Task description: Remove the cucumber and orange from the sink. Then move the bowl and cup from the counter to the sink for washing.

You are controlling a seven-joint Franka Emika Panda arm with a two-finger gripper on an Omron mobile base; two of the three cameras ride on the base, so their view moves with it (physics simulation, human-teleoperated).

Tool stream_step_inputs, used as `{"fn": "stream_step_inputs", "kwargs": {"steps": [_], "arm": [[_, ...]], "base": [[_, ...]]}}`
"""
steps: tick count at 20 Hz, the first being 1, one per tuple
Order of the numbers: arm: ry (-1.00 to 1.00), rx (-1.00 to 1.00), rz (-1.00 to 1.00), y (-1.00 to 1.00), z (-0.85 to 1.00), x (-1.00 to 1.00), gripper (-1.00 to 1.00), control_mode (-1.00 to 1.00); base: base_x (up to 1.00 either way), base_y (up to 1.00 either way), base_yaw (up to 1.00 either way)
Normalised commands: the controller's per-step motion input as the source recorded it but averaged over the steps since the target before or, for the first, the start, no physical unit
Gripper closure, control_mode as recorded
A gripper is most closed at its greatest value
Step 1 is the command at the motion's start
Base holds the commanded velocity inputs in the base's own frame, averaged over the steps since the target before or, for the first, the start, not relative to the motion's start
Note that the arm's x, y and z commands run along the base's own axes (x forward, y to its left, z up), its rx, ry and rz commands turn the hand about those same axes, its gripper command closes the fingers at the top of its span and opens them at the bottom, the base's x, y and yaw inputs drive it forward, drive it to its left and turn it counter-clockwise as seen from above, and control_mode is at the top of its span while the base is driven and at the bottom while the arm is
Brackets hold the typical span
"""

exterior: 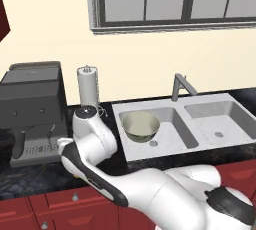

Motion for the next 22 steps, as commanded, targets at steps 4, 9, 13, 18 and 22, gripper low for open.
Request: {"fn": "stream_step_inputs", "kwargs": {"steps": [4, 9, 13, 18, 22], "arm": [[-0.05, 0.00, -0.03, -0.55, 0.14, -0.04, 1.00, -1.00], [-0.04, 0.00, -0.05, -0.57, 0.15, 0.00, 1.00, -1.00], [-0.02, 0.00, -0.08, -0.55, 0.18, 0.00, 1.00, -1.00], [-0.02, 0.00, -0.10, -0.54, 0.18, 0.00, 1.00, -1.00], [-0.01, 0.00, -0.07, -0.56, 0.16, 0.02, 1.00, -1.00]], "base": [[0.00, 0.00, 0.00], [0.00, 0.00, 0.00], [0.00, 0.00, 0.00], [0.00, 0.00, 0.00], [0.00, 0.00, 0.00]]}}
